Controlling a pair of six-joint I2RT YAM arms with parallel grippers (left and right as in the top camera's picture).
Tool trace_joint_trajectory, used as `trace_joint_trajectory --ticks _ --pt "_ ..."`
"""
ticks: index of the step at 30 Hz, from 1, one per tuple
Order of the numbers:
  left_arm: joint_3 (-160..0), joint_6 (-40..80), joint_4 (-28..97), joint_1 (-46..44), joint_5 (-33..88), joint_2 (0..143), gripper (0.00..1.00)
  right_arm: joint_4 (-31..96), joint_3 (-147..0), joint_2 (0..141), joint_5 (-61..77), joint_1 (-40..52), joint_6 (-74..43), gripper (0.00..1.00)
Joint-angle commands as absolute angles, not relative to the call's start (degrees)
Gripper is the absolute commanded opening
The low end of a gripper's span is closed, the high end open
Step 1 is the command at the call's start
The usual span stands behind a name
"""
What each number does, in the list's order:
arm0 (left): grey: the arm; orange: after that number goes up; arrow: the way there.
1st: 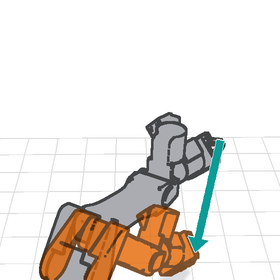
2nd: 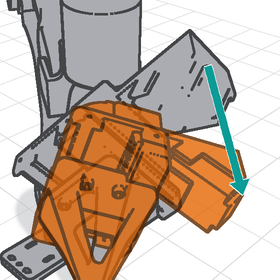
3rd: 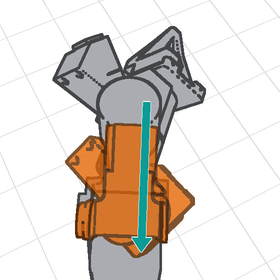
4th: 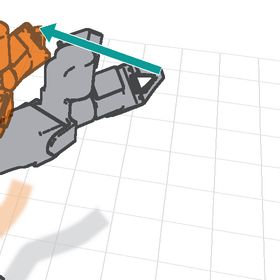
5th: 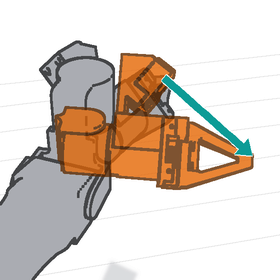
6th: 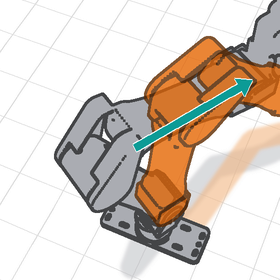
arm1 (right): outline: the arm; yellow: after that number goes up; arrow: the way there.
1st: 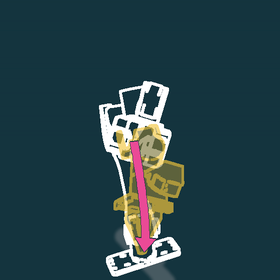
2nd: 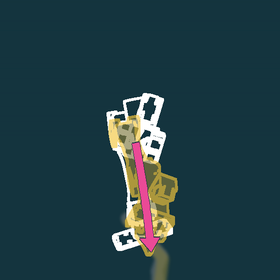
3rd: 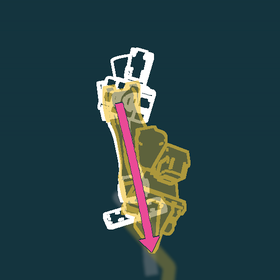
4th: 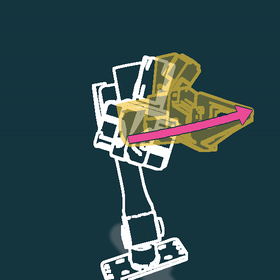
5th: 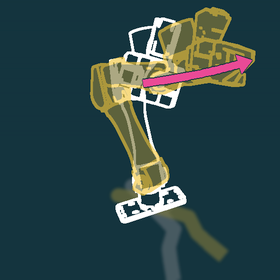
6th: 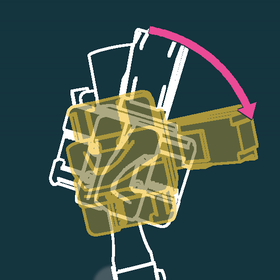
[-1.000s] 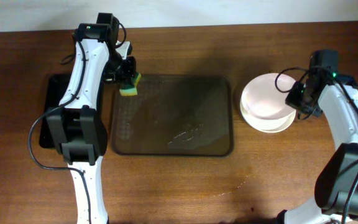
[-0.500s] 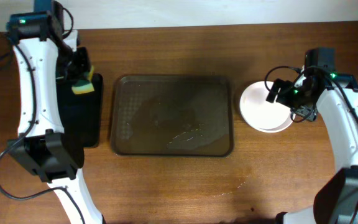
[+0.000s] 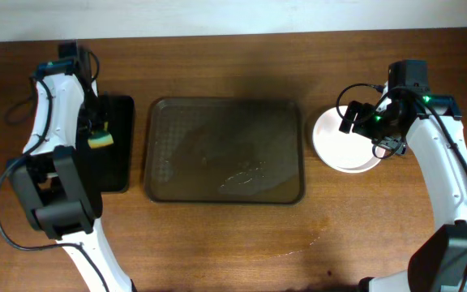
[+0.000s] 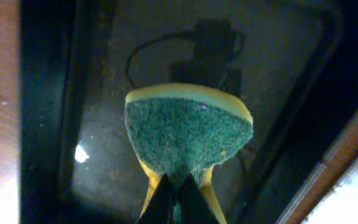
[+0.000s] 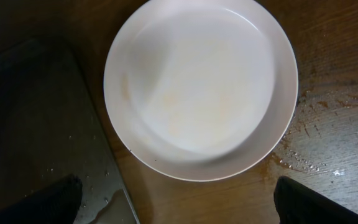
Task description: Clean dirty plates on tray and stack at the side
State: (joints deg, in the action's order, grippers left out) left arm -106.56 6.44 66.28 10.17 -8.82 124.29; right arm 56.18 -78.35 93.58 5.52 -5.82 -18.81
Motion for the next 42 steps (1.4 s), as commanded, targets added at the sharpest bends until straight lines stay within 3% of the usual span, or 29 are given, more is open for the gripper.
trace_joint_trajectory --ticks 1,4,5,11,18,26,35,39,42 --pt "-104.9 7.29 64.47 10.68 -9.5 123.79 0.22 56.31 -79.05 93.27 5.58 -5.48 -18.17 0.99" --pt "-104.95 7.29 64.23 10.68 -9.45 123.72 0.97 56.62 -79.05 93.27 5.61 -5.48 -17.69 0.98" --pt "-104.99 7.27 64.4 10.68 -9.45 123.68 0.99 56.66 -79.05 93.27 5.58 -5.48 -17.32 0.99" --pt "-113.71 7.9 71.83 9.89 -8.6 117.67 0.99 57.04 -79.42 92.03 5.58 -5.26 -16.05 0.99" --pt "-117.71 7.88 76.01 4.6 -4.49 102.56 0.99 57.43 -80.18 75.24 5.34 -5.26 -12.05 0.99" --pt "-117.69 7.88 76.01 4.49 -4.49 102.19 0.99 61.39 -80.18 55.07 11.53 -5.26 -9.45 0.98" --pt "-117.69 7.88 76.01 4.49 -4.49 102.19 0.99 63.48 -80.16 52.82 9.26 -5.26 -9.41 0.98" --pt "-117.69 7.88 76.01 4.49 -4.49 102.19 0.99 56.69 -76.99 50.98 9.26 -5.19 -9.19 0.98" --pt "-117.69 7.88 76.01 4.49 -4.49 102.19 0.99 43.86 -64.12 43.05 9.28 -5.15 -9.21 0.98"
